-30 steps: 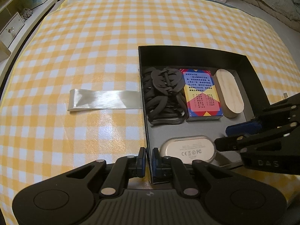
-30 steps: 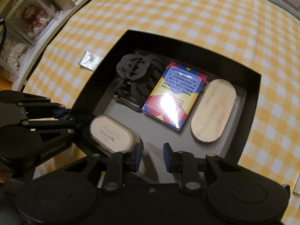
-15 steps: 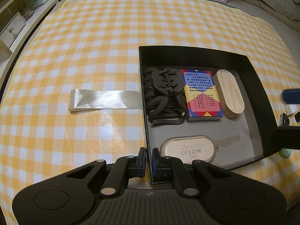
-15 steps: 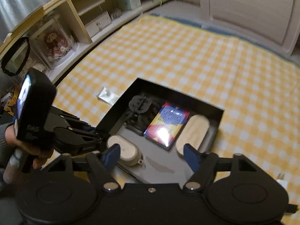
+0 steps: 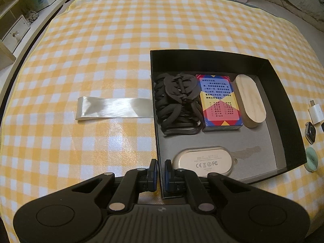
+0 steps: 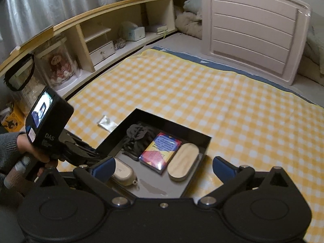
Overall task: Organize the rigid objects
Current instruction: 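Reach the right tool to the white charger plug and grasp it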
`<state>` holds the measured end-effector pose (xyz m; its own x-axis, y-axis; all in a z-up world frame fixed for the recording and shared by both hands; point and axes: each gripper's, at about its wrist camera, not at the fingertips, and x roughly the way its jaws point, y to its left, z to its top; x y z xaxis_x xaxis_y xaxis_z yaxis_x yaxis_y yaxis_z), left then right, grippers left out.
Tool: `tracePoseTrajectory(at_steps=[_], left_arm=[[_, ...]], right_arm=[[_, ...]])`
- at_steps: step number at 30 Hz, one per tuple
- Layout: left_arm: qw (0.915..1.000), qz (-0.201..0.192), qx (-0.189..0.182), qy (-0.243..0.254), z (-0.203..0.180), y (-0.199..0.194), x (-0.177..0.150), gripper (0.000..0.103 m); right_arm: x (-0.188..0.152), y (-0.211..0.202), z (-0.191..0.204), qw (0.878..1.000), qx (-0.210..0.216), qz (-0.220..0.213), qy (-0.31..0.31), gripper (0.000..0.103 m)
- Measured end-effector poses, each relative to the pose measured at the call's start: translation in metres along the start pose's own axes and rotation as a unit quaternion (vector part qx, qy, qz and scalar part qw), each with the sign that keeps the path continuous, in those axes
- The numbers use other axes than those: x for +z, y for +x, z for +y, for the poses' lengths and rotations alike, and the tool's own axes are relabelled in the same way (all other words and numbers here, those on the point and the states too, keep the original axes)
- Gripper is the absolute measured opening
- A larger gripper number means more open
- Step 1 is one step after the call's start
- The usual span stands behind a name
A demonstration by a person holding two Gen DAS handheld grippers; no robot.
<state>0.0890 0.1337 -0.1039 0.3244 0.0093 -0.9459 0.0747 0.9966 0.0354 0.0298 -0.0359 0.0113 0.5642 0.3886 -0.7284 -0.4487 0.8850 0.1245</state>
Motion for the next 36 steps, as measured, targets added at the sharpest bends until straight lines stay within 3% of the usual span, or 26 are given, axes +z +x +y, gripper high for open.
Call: tracePoseTrajectory(at_steps=[8, 12, 15, 23, 31, 33, 35, 36], left_arm=[[1.0, 0.0, 0.003, 0.001, -0.005, 0.002, 0.002, 0.007], [1.0, 0.0, 0.004, 0.001, -0.005, 0.003, 0.003, 0.007], [1.0, 0.0, 0.004, 0.001, -0.005, 0.003, 0.003, 0.007], [1.0, 0.001, 0.005, 0.0, -0.005, 0.003, 0.003, 0.007], [1.0, 0.001, 0.007, 0.001, -0.008, 0.004, 0.002, 0.007], [1.0, 0.001, 0.008, 0.0, -0.005, 0.005, 0.003, 0.007], [1.0, 0.001, 0.008, 0.0, -0.005, 0.005, 0.003, 0.007], [1.0, 0.001, 0.008, 0.0, -0.006, 0.005, 0.003, 0.007]], right_arm=[[-0.006, -0.015, -0.037, 0.997, -0.055, -0.022, 0.048, 0.103], [-0.015, -0.025, -0.064, 0.991, -0.095, -0.06, 0.078, 0.103], [-0.022, -0.027, -0.082, 0.986, -0.129, -0.065, 0.08, 0.103], [-0.048, -0.017, -0.14, 0.976, -0.164, -0.028, 0.142, 0.103], [-0.081, 0.01, -0.205, 0.946, -0.199, 0.067, 0.248, 0.103], [-0.087, 0.017, -0.213, 0.944, -0.193, 0.082, 0.256, 0.091], [-0.092, 0.024, -0.218, 0.941, -0.184, 0.095, 0.267, 0.072], [-0.095, 0.028, -0.22, 0.94, -0.177, 0.101, 0.272, 0.072]])
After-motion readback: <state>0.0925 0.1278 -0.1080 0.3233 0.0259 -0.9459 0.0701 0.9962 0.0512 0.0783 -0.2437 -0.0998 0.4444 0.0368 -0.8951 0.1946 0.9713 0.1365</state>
